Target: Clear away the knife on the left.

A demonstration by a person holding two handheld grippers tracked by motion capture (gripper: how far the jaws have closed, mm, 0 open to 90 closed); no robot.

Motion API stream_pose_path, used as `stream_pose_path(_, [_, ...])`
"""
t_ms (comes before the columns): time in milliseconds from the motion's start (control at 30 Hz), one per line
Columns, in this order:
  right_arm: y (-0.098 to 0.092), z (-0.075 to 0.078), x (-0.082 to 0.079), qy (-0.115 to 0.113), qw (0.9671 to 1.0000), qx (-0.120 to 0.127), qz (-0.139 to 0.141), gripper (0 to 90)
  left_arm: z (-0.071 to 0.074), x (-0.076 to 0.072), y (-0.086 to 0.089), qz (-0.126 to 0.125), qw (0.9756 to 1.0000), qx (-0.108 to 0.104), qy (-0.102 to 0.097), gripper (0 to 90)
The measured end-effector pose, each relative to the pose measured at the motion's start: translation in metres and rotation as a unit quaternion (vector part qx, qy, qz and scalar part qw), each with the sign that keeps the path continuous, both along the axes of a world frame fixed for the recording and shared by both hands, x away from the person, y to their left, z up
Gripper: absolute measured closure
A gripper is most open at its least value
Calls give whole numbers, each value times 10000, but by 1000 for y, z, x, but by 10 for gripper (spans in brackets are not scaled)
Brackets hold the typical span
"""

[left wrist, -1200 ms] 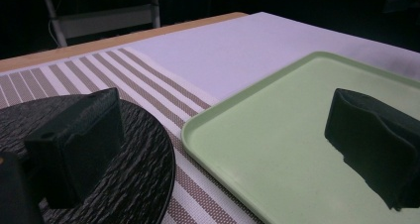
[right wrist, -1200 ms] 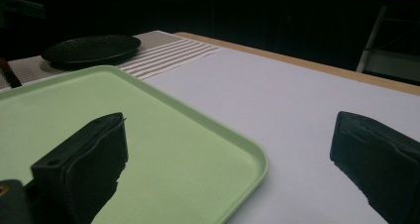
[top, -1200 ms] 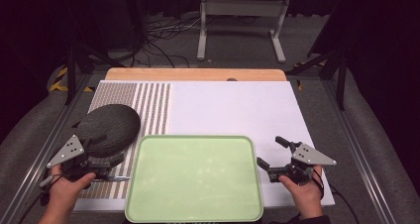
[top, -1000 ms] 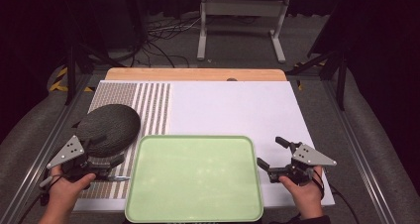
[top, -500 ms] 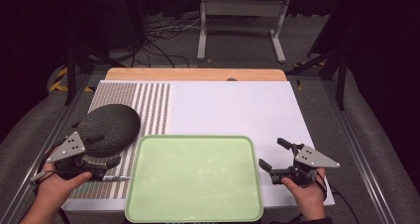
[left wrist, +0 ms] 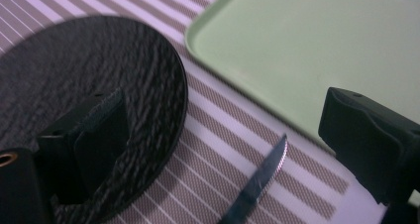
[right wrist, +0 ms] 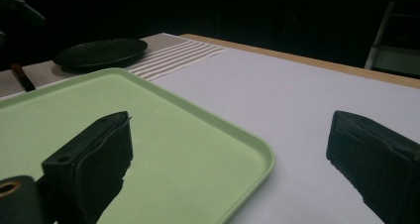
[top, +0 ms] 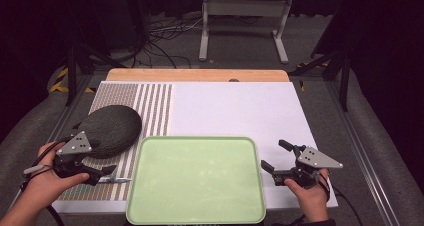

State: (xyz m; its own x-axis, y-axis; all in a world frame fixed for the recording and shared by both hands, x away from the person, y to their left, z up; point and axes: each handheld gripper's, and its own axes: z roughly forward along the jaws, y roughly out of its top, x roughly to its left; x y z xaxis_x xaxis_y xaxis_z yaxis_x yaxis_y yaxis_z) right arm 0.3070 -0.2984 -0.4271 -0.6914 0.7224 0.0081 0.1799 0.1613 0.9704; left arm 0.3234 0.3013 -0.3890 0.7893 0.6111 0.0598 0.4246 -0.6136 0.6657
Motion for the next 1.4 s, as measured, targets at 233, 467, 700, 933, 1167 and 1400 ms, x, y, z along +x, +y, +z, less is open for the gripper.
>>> stream_pose_path(233, [-1, -1, 1, 12, 10000, -3, 16, 50, 4, 2, -3, -305, 9985, 407, 188, 91])
stream_pose_path(467, [0, -1, 1, 19, 10000, 44, 20, 50, 7, 6, -4, -334, 9963, 631, 483, 173])
stream_pose_path(700, [-1, -1, 1, 62, 9999, 95, 6, 50, 5, 9, -1, -689, 9926, 839, 547, 234])
stream_pose_path(933, [-1, 0, 0, 27, 9999, 110, 14, 48, 2, 16, 3, -1066, 9866, 984, 752, 252])
stream_pose_path(1167, [-1, 0, 0, 32, 9999, 103, 36, 45, -2, 20, 9, -1280, 9782, 1366, 893, 228])
stream_pose_path(1400, [-1, 0, 0, 13, 9999, 106, 63, 44, -11, 22, 12, -1593, 9602, 2032, 1064, 230])
